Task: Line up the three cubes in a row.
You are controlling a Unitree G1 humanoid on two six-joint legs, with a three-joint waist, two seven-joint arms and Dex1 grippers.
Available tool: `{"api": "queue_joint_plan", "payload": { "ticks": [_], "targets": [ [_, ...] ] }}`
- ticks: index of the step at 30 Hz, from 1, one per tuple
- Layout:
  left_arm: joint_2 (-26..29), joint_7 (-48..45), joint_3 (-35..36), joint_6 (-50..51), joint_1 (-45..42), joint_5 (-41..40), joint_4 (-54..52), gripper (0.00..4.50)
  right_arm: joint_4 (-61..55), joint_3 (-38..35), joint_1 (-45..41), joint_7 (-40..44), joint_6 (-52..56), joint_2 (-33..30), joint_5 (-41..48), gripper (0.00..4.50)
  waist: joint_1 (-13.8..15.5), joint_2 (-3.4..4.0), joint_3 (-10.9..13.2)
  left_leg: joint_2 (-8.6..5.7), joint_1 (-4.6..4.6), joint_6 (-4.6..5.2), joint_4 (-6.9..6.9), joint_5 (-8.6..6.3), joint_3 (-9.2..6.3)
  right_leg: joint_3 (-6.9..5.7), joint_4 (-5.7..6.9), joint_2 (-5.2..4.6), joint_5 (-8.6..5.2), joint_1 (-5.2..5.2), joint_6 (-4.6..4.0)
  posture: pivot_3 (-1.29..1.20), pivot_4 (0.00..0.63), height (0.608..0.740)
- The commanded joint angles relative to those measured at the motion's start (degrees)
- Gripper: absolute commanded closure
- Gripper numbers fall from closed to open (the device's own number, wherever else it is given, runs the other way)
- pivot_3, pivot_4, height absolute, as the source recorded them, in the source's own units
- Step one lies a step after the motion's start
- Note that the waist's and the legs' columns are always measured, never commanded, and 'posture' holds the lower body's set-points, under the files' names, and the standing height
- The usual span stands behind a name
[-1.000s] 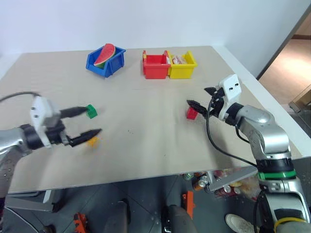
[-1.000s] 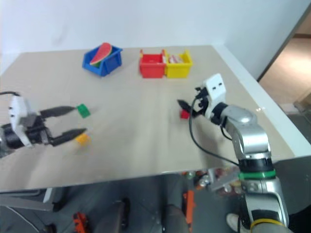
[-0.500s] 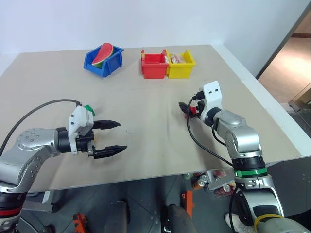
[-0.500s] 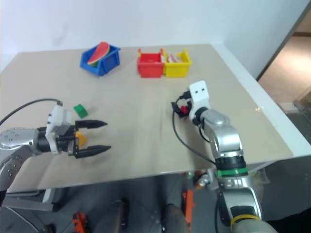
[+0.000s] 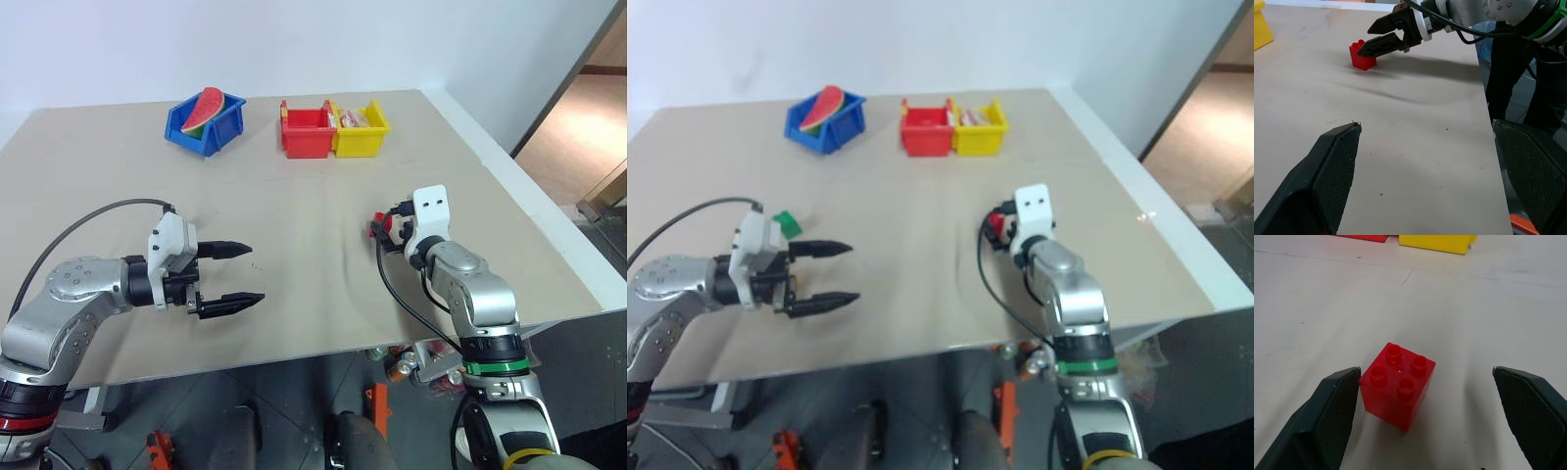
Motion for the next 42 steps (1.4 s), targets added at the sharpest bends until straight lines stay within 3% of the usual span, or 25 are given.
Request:
{"api": "queue_joint_plan", "payload": {
  "ticks": [1, 14, 23, 28, 35, 42],
  "targets": [
    [-0.28, -0.11, 0.08, -0.7, -0.84, 0.19, -1.88, 0.05, -0.59, -0.98, -2.06, -0.92, -0.58, 0.98, -0.16, 0.0, -0.01, 0.0, 0.0, 0.0, 0.0, 0.0, 0.0, 0.0, 0.01, 0.01, 0.0, 0.0, 0.0, 0.0, 0.0, 0.0, 0.15, 0.74],
    [-1.35, 1.89, 0.3, 0.05, -1.0, 0.71, -2.82, 0.05, 5.71, -2.6, -3.58, -5.5, -1.73, 4.82, -0.81, 0.0, -0.02, 0.0, 0.0, 0.0, 0.0, 0.0, 0.0, 0.0, 0.03, 0.09, 0.0, 0.03, 0.01, -0.02, 0.02, 0.0, 0.15, 0.74],
    [-1.41, 2.06, 0.02, -0.21, -1.22, 1.58, -2.24, 0.0, 9.24, -2.74, -5.93, -6.58, -4.62, 7.47, -1.2, 2.83, -0.02, 0.0, 0.0, 0.03, 0.01, 0.01, 0.0, 0.0, 0.06, 0.35, 0.0, 0.21, 0.03, -0.05, 0.06, 0.0, 0.15, 0.74],
    [-1.35, 2.54, 0.2, -0.05, -1.18, 1.89, -2.16, 0.0, 9.51, -1.45, -6.11, -4.44, -5.54, 6.51, -1.69, 3.18, -0.03, 0.0, 0.0, 0.03, 0.02, 0.01, 0.0, 0.0, 0.15, 0.48, 0.0, 0.22, 0.04, -0.08, 0.08, 0.0, 0.15, 0.74],
    [-1.23, 4.85, 1.69, -0.08, 0.39, 2.58, -2.16, 0.0, 14.04, 4.97, -13.5, 12.82, -10.75, 1.82, -0.84, 3.18, -0.13, 0.01, 0.01, 0.09, 0.02, 0.02, -0.02, 0.01, 0.25, 0.65, 0.0, 0.32, 0.09, -0.22, 0.09, 0.0, 0.15, 0.74],
    [-0.83, 7.66, 6.42, -0.25, 6.27, 2.44, -2.69, 0.0, 26.51, 11.93, -24.25, 38.34, -24.03, 1.19, 0.12, 3.18, -0.14, 0.01, 0.01, 0.24, 0.02, 0.04, -0.17, 0.02, 0.51, 0.95, 0.01, 0.55, 0.14, -0.52, 0.03, 0.0, 0.15, 0.74]
  ]
}}
